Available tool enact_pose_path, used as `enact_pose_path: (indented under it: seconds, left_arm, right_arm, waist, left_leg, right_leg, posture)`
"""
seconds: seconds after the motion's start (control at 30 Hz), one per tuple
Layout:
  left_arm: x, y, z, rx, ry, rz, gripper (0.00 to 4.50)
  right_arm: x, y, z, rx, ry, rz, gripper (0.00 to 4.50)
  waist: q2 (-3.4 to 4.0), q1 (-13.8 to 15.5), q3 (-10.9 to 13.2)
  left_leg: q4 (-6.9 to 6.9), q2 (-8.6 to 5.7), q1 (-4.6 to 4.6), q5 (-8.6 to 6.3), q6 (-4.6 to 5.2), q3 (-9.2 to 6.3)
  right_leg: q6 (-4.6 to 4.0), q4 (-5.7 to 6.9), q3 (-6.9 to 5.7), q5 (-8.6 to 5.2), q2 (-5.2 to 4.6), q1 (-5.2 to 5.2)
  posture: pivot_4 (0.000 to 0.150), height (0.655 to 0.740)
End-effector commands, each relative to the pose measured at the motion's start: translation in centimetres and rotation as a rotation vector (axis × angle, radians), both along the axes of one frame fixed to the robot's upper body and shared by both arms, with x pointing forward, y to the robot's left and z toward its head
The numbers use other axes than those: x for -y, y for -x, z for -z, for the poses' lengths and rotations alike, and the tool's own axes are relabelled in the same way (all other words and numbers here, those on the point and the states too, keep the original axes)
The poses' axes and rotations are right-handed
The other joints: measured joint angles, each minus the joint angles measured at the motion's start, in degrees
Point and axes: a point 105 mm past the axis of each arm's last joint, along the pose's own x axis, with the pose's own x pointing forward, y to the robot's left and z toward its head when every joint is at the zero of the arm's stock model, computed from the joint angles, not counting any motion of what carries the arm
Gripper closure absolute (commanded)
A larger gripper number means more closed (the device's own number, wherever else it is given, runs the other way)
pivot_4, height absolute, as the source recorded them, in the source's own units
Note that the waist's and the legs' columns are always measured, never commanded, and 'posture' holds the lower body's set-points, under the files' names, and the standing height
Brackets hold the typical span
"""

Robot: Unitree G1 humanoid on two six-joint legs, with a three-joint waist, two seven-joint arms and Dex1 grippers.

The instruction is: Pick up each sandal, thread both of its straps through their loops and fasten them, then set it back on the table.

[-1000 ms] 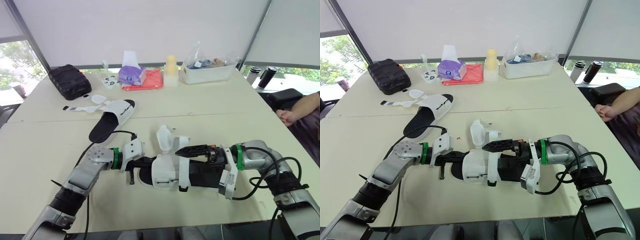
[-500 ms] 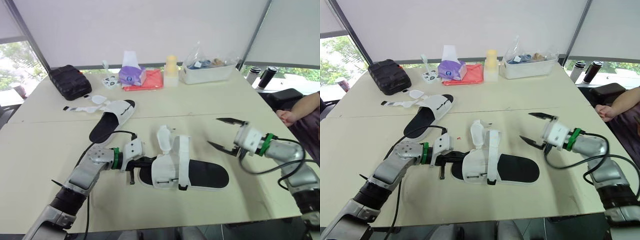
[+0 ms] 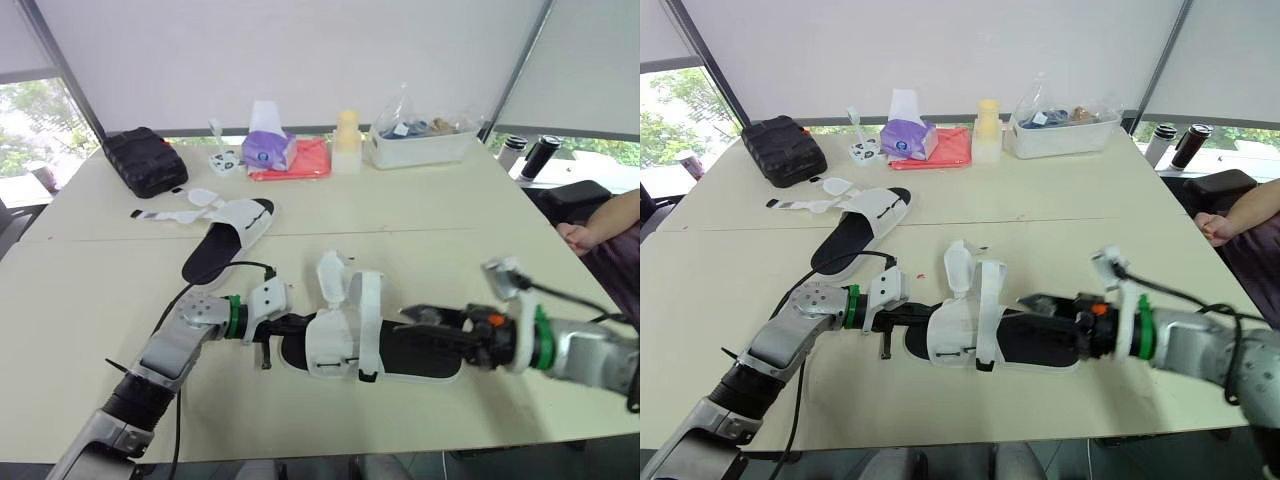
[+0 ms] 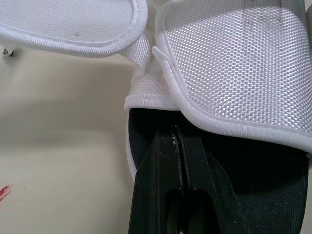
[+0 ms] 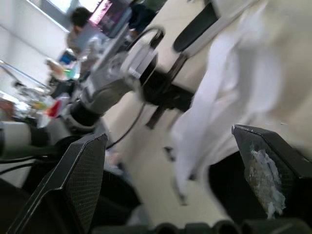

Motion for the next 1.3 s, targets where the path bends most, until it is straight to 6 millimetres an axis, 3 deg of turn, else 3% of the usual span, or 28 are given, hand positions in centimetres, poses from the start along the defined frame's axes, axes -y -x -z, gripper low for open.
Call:
enact_pose_path:
  seconds: [0.03, 0.33, 0.43, 0.67, 0.93, 1.13, 1.3]
  left_arm:
    - [0.0, 0.5, 0.6, -0.02, -0.026, 0.014, 4.5]
    - [0.0, 0.5, 0.6, -0.019, -0.024, 0.008, 4.5]
    - [0.0, 0.6, 0.7, -0.02, -0.023, 0.006, 4.5]
    - [0.4, 0.5, 0.7, -0.019, -0.015, 0.004, 4.5]
    - [0.3, 0.4, 0.7, -0.019, -0.015, -0.002, 4.5]
    - [0.4, 0.3, 0.7, -0.018, -0.017, -0.003, 4.5]
    - [0.1, 0.3, 0.8, -0.017, -0.018, -0.014, 4.5]
  right_arm:
    - [-0.9, 0.2, -0.2, 0.03, 0.003, -0.015, 0.08]
    - [-2.6, 0.3, 1.5, 0.013, 0.013, -0.063, 0.08]
    - [-2.8, 0.3, 1.4, 0.015, -0.002, -0.074, 0.91]
    - [-3.6, -0.2, 0.7, 0.033, -0.034, -0.088, 4.37]
    - [-3.7, -1.9, -1.5, 0.058, -0.094, -0.073, 4.44]
    - [-3.5, -3.2, -0.7, 0.059, -0.04, -0.076, 4.44]
    - [-2.8, -3.2, -0.3, 0.036, -0.017, -0.102, 4.44]
  waist:
    - [-0.01, -0.03, 0.0]
    - [-0.01, 0.0, 0.0]
    - [-0.01, 0.01, 0.0]
    - [-0.01, 0.01, 0.0]
    - [-0.01, 0.02, 0.0]
    - [-0.01, 0.06, 0.0]
    - [-0.01, 0.07, 0.0]
  left_leg:
    - [0.0, 0.0, 0.0, 0.0, 0.0, 0.0]
    - [0.0, 0.0, 0.01, 0.0, 0.0, 0.0]
    - [0.0, 0.0, 0.01, 0.0, 0.0, 0.0]
    - [0.0, -0.01, 0.01, 0.0, 0.0, -0.01]
    - [0.0, -0.01, 0.0, 0.0, 0.0, -0.02]
    - [0.01, -0.02, -0.01, 0.0, 0.0, -0.01]
    - [0.0, -0.01, -0.02, 0.0, 0.0, -0.02]
  right_leg:
    - [0.01, -0.01, 0.01, 0.0, -0.01, -0.01]
    - [0.02, -0.02, 0.0, 0.01, 0.0, -0.01]
    - [0.02, -0.02, 0.01, 0.01, -0.01, -0.01]
    - [0.02, -0.02, 0.0, 0.01, -0.01, -0.01]
    - [0.02, -0.02, 0.0, 0.01, -0.03, -0.01]
    - [0.02, -0.02, 0.0, 0.01, -0.04, -0.01]
    - [0.02, -0.03, -0.02, 0.01, -0.05, -0.02]
  posture:
    - [0.15, 0.74]
    - [0.15, 0.74]
    - [0.15, 0.74]
    - [0.15, 0.74]
    - [0.15, 0.74]
    - [0.15, 0.74]
    - [0.15, 0.74]
